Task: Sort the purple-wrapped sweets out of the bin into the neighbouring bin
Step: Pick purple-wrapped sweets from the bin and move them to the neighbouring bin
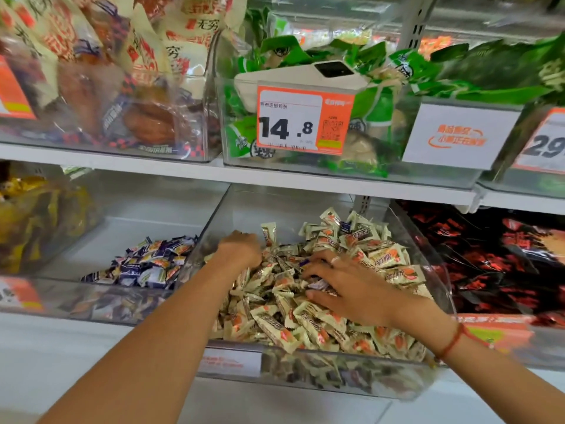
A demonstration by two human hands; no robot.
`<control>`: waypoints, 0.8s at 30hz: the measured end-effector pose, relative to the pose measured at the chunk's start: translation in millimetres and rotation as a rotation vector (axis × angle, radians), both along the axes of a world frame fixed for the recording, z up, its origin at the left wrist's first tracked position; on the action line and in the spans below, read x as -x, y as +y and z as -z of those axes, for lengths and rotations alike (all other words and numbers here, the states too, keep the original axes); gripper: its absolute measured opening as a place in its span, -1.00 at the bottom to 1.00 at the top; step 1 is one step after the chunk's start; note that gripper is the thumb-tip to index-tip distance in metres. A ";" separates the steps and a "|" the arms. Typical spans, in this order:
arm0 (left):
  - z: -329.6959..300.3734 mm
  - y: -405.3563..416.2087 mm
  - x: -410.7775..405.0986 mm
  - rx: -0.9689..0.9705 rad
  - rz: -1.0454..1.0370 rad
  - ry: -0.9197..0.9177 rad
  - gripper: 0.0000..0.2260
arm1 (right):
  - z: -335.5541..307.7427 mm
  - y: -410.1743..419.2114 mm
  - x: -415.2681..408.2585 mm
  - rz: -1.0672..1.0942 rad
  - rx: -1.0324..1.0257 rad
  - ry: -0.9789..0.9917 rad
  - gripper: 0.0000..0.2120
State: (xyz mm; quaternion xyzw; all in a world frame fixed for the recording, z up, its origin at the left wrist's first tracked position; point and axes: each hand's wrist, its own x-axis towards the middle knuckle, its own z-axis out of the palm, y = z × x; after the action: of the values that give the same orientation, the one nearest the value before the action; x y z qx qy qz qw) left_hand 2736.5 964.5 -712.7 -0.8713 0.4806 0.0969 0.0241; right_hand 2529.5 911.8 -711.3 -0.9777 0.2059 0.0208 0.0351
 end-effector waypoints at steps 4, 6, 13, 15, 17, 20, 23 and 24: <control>-2.2 -1.1 1.7 -0.067 0.063 -0.298 -0.71 | 4.4 -3.3 2.1 0.001 -0.057 -0.070 -0.59; -2.3 2.0 1.7 -0.004 0.095 -0.357 -0.76 | 0.3 -4.9 1.6 0.006 -0.092 -0.094 -0.60; -27.0 63.6 20.8 0.571 0.221 -0.220 -0.84 | -14.5 -9.3 0.8 0.001 -0.430 -0.339 -0.82; -29.7 86.9 28.1 0.709 0.209 -0.139 -0.81 | -16.7 -8.0 2.0 0.025 -0.527 -0.377 -0.79; -26.7 108.3 29.1 0.838 0.165 -0.059 -0.78 | -19.2 -6.0 0.2 0.033 -0.594 -0.419 -0.76; -19.8 131.7 25.1 0.990 0.044 0.040 -0.80 | -20.6 -4.0 -8.3 0.102 -0.702 -0.549 -0.76; -17.5 144.1 15.7 1.082 -0.056 0.102 -0.84 | -24.4 -0.7 -24.8 0.223 -1.005 -0.620 -0.63; -17.1 147.3 11.0 1.097 -0.081 0.113 -0.85 | -24.8 -0.2 -30.9 0.209 -1.068 -0.615 -0.62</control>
State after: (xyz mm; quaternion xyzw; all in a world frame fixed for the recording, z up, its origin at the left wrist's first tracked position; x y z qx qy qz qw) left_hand 2725.5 1111.9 -695.6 -0.7672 0.4274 -0.1203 -0.4629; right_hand 2560.4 911.6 -686.4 -0.7613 0.2422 -0.1651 0.5784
